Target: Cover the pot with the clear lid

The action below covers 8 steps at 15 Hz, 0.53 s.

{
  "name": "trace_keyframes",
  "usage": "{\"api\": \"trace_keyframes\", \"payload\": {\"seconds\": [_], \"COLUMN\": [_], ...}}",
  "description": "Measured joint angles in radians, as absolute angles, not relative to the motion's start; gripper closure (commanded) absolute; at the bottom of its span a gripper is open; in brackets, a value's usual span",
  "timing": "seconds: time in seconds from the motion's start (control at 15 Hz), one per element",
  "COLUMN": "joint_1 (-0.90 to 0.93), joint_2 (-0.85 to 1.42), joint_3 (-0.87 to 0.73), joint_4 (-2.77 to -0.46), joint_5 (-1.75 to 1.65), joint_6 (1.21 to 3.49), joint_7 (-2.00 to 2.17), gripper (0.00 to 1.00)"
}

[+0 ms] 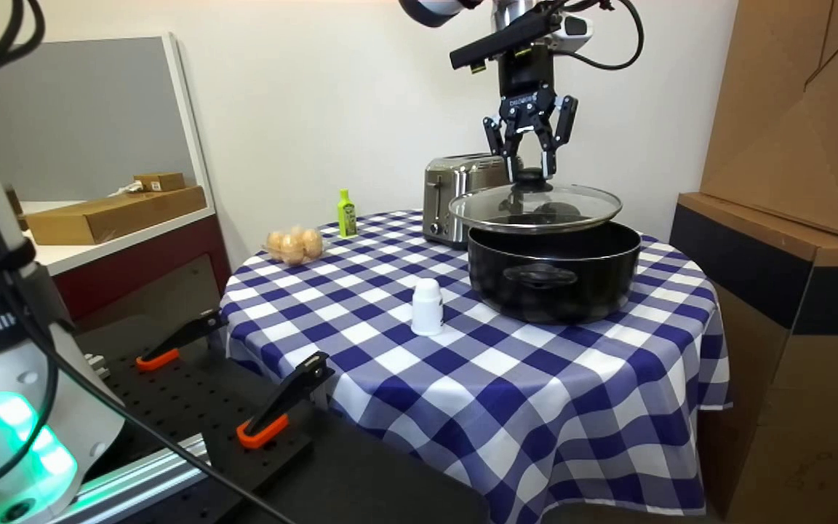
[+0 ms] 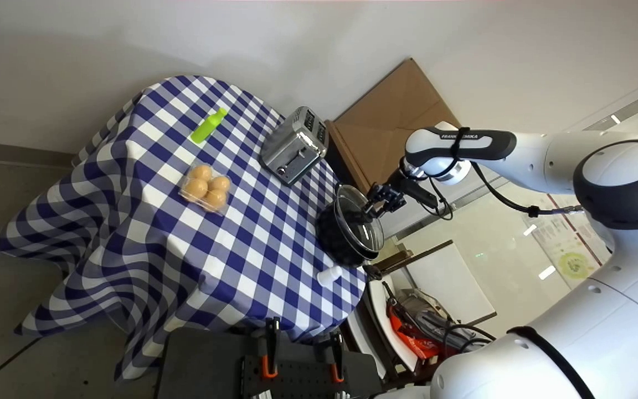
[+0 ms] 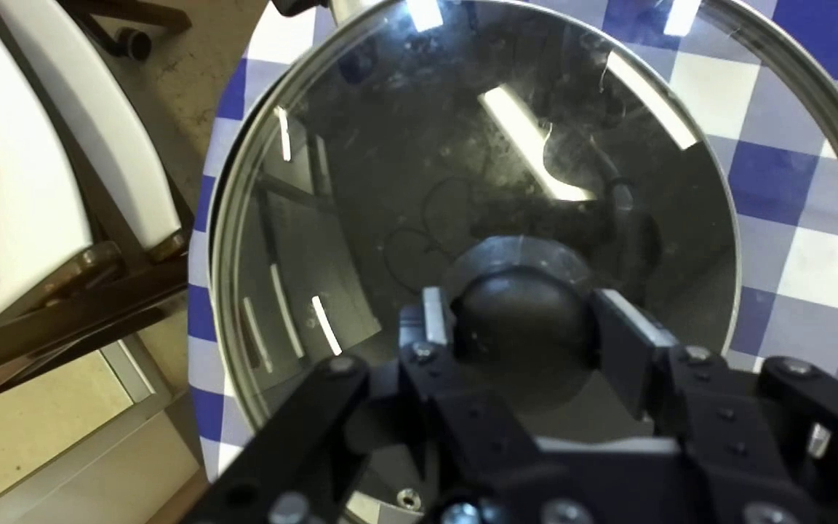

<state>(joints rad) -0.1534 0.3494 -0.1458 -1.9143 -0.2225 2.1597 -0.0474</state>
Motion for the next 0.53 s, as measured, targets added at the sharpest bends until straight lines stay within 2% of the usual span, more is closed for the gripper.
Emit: {"api": "trace_keyframes", "payload": {"seconds": [0.53], "joint_1": [-0.164], "joint_2": [0.392], "joint_3": [-0.155], "joint_4": [-1.91], "joint_5": [-0.222], "joint_6": [2.171], "joint_7": [-0.038], "gripper": [0.75]}}
